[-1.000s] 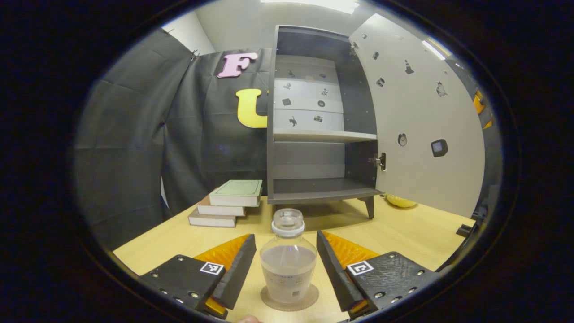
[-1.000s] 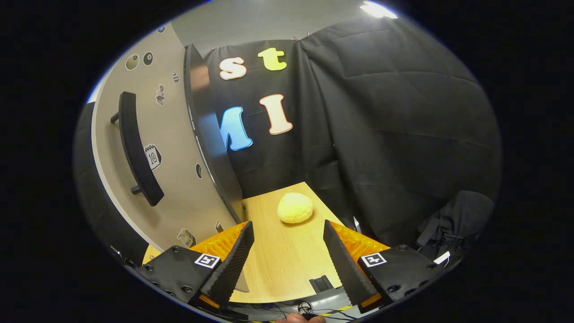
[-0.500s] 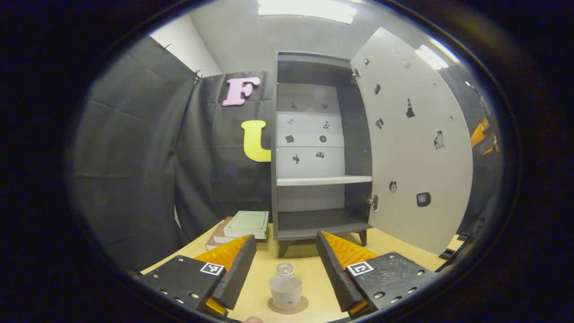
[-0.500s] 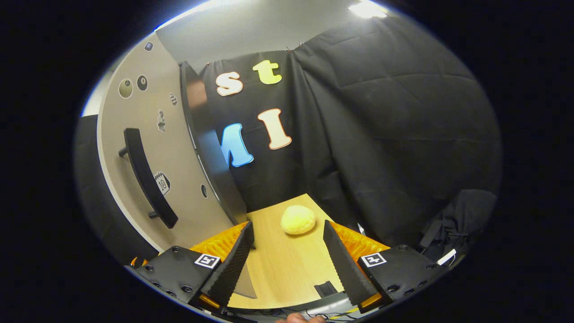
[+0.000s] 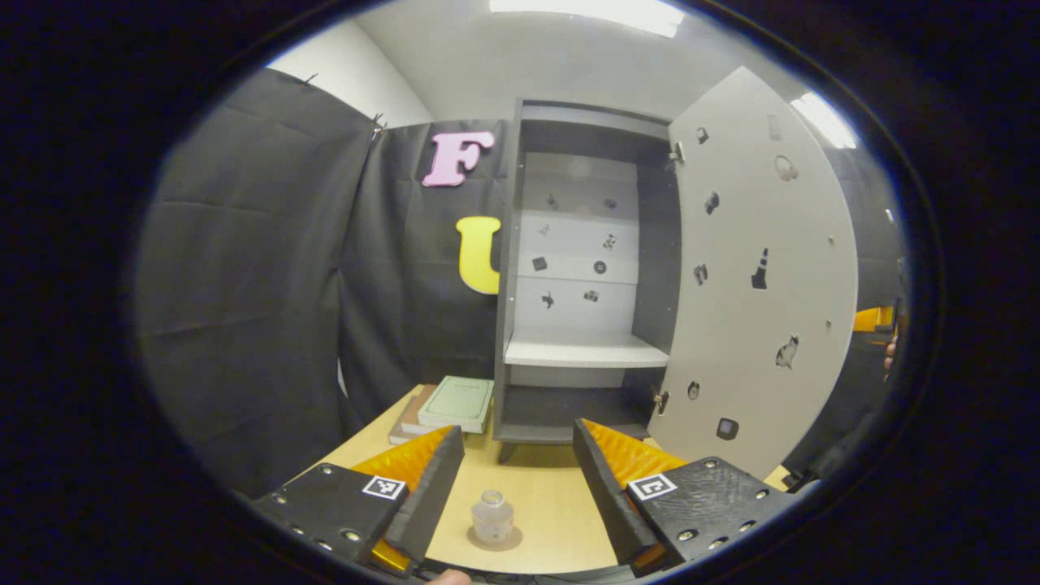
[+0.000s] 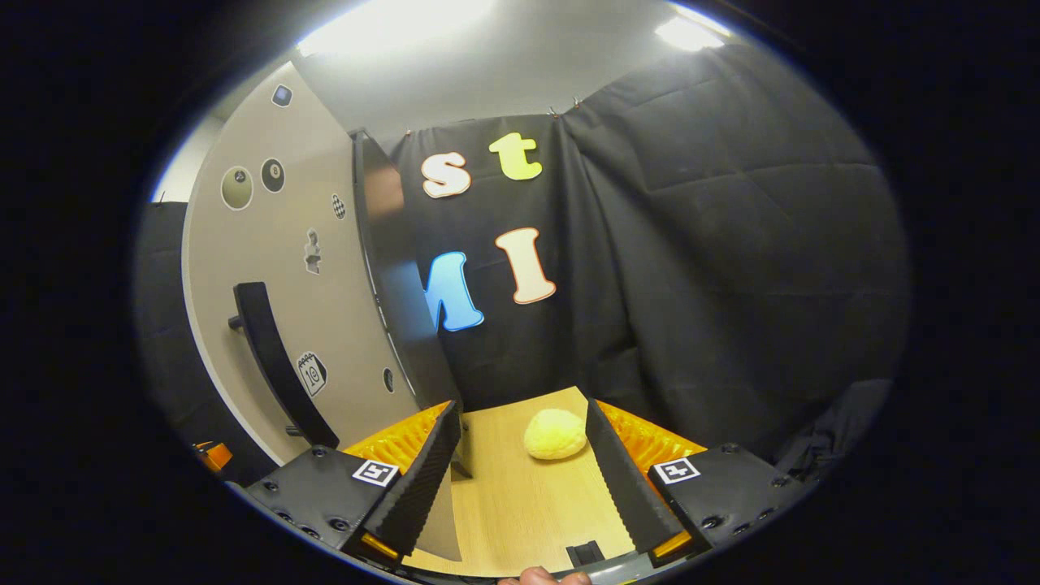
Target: Open the cabinet door with the right hand, grasp the bottle in the cabinet with the left hand and place it on the coaster, then close the cabinet door with the right hand.
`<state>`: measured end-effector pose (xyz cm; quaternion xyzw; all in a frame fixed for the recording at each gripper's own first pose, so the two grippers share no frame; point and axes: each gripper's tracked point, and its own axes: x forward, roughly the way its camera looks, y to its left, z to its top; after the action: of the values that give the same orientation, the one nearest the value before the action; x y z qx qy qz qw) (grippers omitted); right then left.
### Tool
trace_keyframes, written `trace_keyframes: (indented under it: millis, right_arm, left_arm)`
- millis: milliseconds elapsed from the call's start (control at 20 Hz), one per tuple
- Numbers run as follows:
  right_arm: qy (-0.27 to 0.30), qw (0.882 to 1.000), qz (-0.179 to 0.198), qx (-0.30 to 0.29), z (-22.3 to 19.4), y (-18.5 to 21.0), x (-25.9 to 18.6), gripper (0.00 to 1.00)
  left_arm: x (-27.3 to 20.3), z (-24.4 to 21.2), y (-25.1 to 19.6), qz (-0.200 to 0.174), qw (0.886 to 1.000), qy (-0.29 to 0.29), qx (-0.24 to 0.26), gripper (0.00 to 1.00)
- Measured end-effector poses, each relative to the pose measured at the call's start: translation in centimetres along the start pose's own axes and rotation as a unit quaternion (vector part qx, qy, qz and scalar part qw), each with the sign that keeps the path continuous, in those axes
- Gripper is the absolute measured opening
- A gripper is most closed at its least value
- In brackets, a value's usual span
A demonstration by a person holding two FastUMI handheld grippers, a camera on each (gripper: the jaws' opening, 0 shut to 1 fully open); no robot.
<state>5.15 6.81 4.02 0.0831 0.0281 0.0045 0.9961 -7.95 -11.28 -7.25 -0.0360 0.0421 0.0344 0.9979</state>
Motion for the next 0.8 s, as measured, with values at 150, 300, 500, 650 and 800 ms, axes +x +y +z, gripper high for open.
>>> trace_keyframes:
  millis: [150,300,500,650,800]
  right_arm:
    - [-0.002,0.999,0.036,-0.017,1.2,1.3,1.1,0.98]
    - [-0.004,0.997,0.065,-0.032,2.4,2.5,1.5,0.98]
    - [0.008,0.995,0.097,-0.025,2.9,4.7,1.8,0.98]
    - [0.011,0.993,0.117,-0.021,3.9,6.2,1.6,0.98]
    - [-0.001,0.993,0.113,-0.043,4.7,7.7,0.9,0.98]
  left_arm:
    - [0.1,1.5,-0.8,0.006,0.999,0.017,-0.051,0.82]
    - [-0.5,2.8,0.6,0.036,0.998,0.010,-0.045,0.82]
    - [-1.0,2.6,1.1,0.066,0.998,0.016,-0.016,0.82]
    - [-0.9,2.3,0.3,0.057,0.998,0.018,-0.026,0.84]
    - [-0.1,2.7,0.7,0.036,0.999,0.019,-0.014,0.82]
